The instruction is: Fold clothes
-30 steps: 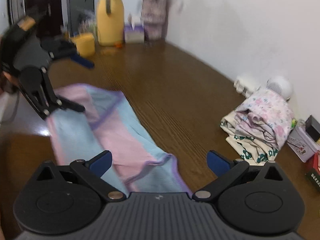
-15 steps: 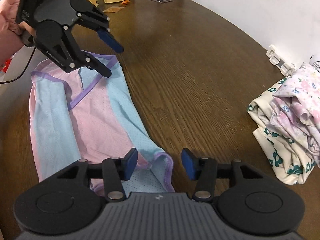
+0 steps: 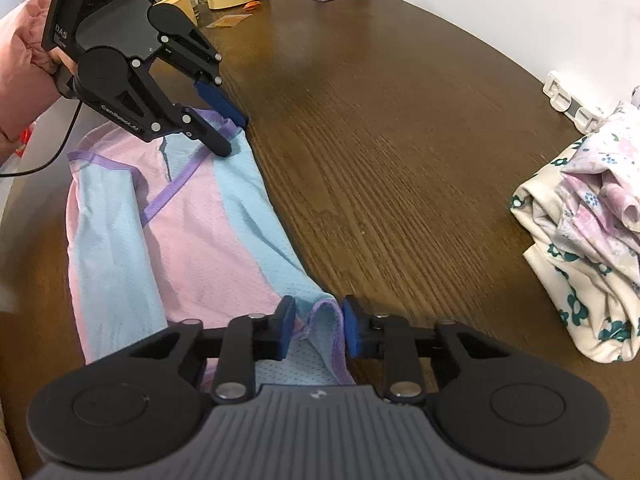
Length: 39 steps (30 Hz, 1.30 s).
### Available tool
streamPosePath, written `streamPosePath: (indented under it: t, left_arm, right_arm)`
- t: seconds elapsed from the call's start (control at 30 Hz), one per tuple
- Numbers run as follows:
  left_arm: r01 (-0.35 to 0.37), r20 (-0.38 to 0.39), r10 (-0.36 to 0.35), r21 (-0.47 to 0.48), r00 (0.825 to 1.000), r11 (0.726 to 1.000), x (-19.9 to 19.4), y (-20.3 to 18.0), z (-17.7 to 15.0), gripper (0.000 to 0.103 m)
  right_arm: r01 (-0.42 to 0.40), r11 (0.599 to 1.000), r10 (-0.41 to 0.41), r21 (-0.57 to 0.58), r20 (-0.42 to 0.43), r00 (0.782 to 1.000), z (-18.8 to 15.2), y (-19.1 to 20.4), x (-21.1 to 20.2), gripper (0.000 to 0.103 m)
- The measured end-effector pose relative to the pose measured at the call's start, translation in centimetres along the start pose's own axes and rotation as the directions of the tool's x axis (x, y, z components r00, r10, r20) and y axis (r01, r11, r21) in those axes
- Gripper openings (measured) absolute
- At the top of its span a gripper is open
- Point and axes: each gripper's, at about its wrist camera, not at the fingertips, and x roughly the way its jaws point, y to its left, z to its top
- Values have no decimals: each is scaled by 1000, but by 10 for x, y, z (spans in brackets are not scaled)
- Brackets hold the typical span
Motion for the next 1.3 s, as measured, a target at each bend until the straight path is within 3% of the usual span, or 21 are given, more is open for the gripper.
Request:
streamPosePath:
  t: [0.03,0.1,0.3,0.47,0.57,0.63,0.83,1.03,1.1,1.17,1.2,1.3]
  left_arm:
    - [0,2,0,8,1000,1000,0,-2,-1,5]
    - [-8,18,7,26,1000,1000,-2,-6,-3,4]
    - [-74,145,60,92,988,993,-27,-29,-9,3]
    - [-210,262,159,179,952,961,-65,-71,-31,3]
    - [-295,333,210,228,919,928,-89,-109,-62,3]
    - [-320,354,222,249,909,914,-99,-132,-83,3]
    - [-318,325,231,246,917,916,-86,-173,-127,3]
    - [-307,301,244,183,922,934,-70,-169,-136,4]
    - [-295,297,240,154,924,943,-71,-165,-136,11]
    - [-277,288,232,124,929,953,-71,-160,-135,16]
    - [-264,284,225,108,932,958,-72,-158,-136,28]
    - [-212,325,190,31,927,977,-86,-150,-141,51]
  right_arm:
    - [-2,1000,2,0,2,1000,-1,0,0,12]
    - [-4,1000,4,0,6,1000,-2,2,-1,8]
    - [33,999,-31,-12,86,996,-7,14,-16,6]
    - [114,982,-94,-152,133,987,-36,60,-29,6]
    - [165,959,-128,-232,166,978,-52,88,-37,5]
    - [199,938,-149,-284,189,971,-64,107,-42,5]
    - [300,854,-201,-425,263,944,-97,163,-58,6]
    - [286,874,-192,-394,262,946,-108,168,-44,7]
    - [281,880,-188,-383,261,947,-111,169,-40,11]
    - [275,887,-185,-371,261,947,-115,171,-35,27]
    - [256,902,-169,-348,262,950,-118,168,-40,36]
    - [233,938,-155,-257,288,945,-115,158,-42,38]
